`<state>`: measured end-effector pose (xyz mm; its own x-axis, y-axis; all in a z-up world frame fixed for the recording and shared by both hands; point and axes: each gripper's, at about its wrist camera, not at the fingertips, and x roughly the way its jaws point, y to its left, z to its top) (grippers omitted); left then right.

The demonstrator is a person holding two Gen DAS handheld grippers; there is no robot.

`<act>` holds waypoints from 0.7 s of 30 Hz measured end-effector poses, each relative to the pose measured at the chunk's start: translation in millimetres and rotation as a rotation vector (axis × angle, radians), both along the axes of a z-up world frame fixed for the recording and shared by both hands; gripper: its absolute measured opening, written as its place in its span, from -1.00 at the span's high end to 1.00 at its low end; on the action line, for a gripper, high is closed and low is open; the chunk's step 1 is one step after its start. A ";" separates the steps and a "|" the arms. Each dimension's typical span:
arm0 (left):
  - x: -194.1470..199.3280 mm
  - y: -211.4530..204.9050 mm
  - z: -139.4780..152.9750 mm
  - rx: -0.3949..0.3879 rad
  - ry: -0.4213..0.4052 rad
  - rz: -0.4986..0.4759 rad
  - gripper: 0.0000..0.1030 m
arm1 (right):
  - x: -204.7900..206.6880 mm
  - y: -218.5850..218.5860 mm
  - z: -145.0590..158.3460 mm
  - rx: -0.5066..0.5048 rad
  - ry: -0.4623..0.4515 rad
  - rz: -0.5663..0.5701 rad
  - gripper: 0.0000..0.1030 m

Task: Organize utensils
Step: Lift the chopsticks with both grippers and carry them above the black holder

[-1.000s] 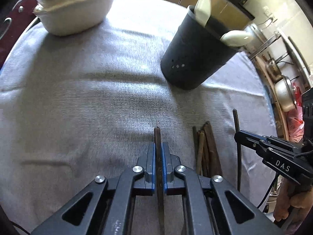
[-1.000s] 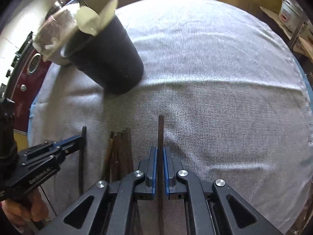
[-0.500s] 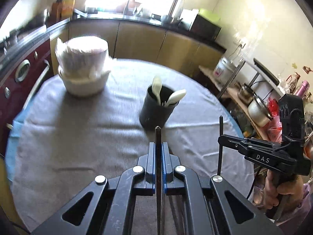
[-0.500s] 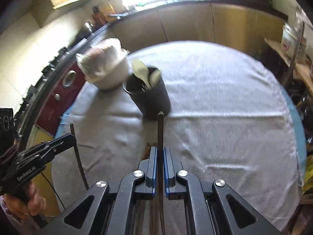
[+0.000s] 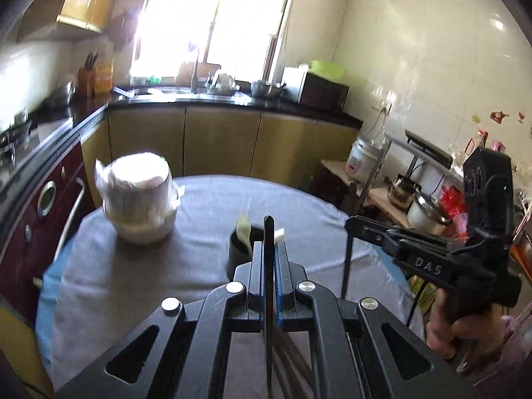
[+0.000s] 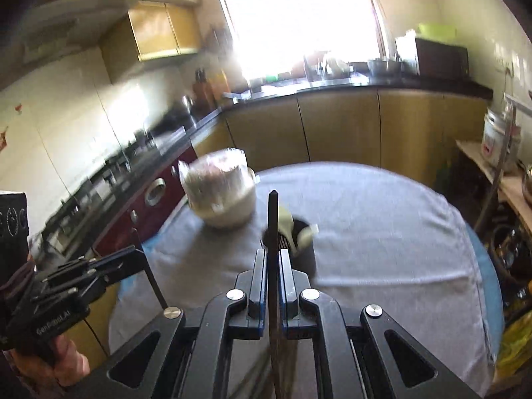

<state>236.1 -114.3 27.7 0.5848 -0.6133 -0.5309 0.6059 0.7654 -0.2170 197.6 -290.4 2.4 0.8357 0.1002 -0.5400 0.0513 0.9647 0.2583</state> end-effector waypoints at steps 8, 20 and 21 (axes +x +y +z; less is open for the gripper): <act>30.7 -11.9 46.8 -0.067 -0.154 0.044 0.90 | 26.9 -7.8 38.4 0.022 -0.225 -0.046 0.87; 74.3 -31.1 59.0 -0.170 -0.289 0.142 0.90 | 69.9 -14.7 63.1 0.010 -0.444 -0.167 0.87; 76.6 -32.5 56.5 -0.169 -0.290 0.145 0.90 | 72.4 -14.9 62.2 0.006 -0.447 -0.174 0.87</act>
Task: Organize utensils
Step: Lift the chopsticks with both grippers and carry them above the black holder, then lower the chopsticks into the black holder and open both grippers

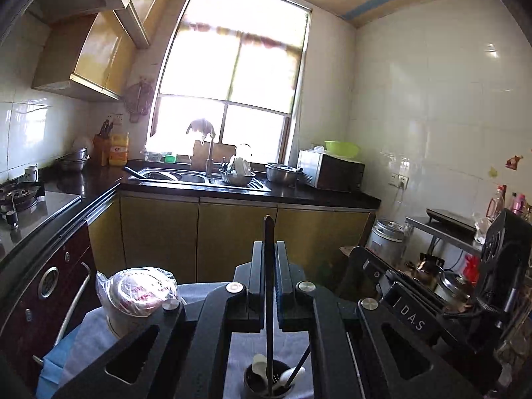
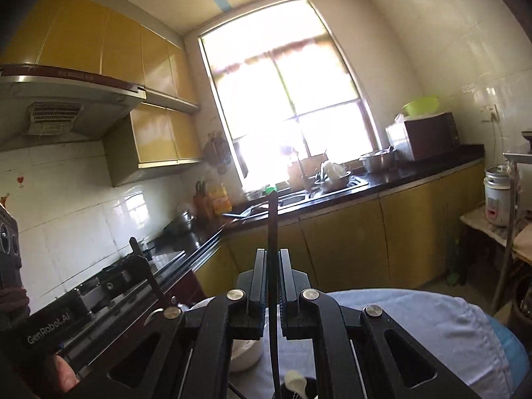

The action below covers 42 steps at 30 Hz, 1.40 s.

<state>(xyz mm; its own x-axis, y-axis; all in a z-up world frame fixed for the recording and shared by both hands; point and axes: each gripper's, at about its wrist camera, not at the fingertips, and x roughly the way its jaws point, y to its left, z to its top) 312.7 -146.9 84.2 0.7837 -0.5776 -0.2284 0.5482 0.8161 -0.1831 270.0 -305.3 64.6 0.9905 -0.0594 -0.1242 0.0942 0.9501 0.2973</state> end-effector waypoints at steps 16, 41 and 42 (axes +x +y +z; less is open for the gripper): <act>34.6 -5.3 -53.8 -0.062 0.059 0.006 0.90 | 41.2 0.2 -62.8 -0.039 0.077 -0.045 0.87; 15.5 25.4 -108.3 0.059 0.263 -0.107 0.12 | 20.2 -7.6 -111.0 0.010 0.288 0.086 0.54; 6.7 36.5 -109.0 0.052 0.266 -0.108 0.07 | 12.0 -9.5 -109.0 0.007 0.286 0.085 0.54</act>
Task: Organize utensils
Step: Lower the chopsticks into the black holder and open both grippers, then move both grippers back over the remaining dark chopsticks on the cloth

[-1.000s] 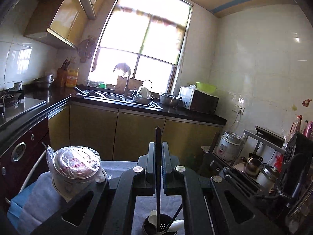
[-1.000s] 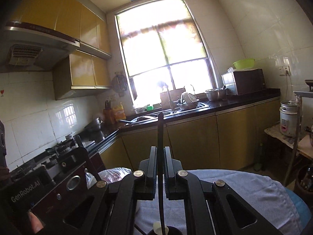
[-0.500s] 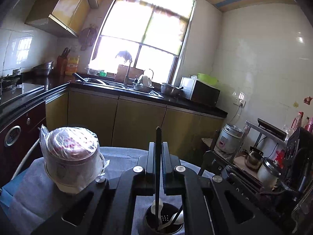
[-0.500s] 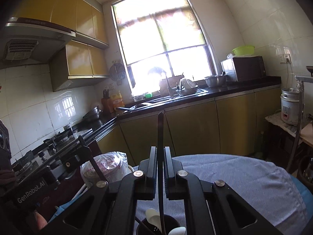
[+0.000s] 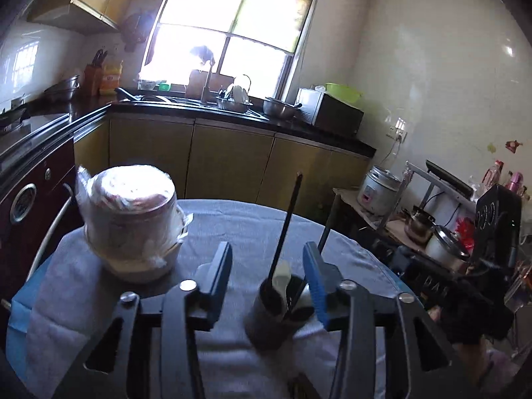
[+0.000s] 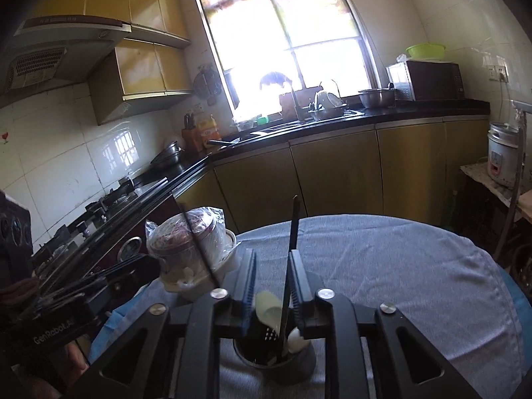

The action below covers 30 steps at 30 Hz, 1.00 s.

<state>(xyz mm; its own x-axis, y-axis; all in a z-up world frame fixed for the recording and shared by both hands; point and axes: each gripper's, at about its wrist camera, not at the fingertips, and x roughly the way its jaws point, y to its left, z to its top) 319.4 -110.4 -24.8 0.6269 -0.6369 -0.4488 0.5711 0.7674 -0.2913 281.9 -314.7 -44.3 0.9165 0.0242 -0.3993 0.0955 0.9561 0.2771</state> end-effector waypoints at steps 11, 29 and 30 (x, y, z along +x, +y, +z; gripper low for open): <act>-78.0 63.7 -53.9 0.061 0.160 0.060 -0.09 | -103.8 -14.1 -19.7 0.047 0.111 0.030 0.54; -162.2 44.5 -107.6 0.210 0.235 -0.054 -0.10 | -131.5 34.0 -119.5 0.202 0.412 0.136 0.54; -161.0 42.2 -111.0 0.211 0.244 -0.059 -0.10 | -129.0 32.8 -124.7 0.203 0.429 0.129 0.54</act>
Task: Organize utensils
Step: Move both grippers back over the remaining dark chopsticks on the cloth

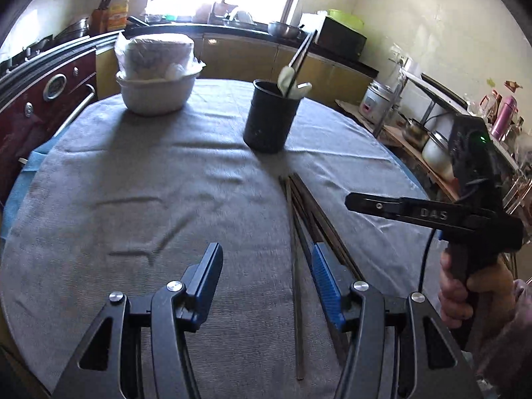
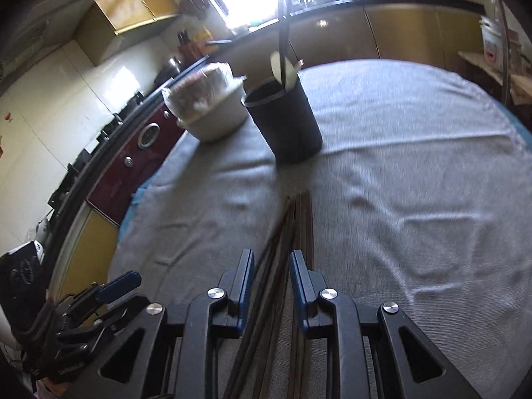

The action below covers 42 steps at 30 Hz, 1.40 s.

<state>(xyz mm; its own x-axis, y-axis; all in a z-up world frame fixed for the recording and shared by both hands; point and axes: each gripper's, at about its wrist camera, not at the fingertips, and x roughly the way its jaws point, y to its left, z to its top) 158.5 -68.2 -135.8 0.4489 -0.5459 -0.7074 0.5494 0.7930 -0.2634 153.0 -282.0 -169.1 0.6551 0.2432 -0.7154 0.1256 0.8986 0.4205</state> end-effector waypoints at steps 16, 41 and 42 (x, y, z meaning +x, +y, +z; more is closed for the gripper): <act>34.8 -57.8 -44.1 0.080 0.092 -0.051 -0.11 | 8.9 -31.0 -28.2 0.013 0.068 -0.045 0.55; 64.6 -74.0 -52.2 0.202 0.051 -0.027 -0.11 | 56.7 -27.8 -35.8 -0.021 0.149 0.001 0.54; 64.4 -72.2 -52.8 0.211 0.042 -0.024 -0.11 | 58.4 -25.3 -36.5 -0.038 0.152 0.005 0.54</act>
<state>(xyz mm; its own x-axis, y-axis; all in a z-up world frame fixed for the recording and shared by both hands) 222.8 -140.4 -188.6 0.4052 -0.3943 -0.8249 0.5612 0.8195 -0.1161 211.3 -307.3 -205.5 0.5371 0.2170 -0.8151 0.1804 0.9144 0.3623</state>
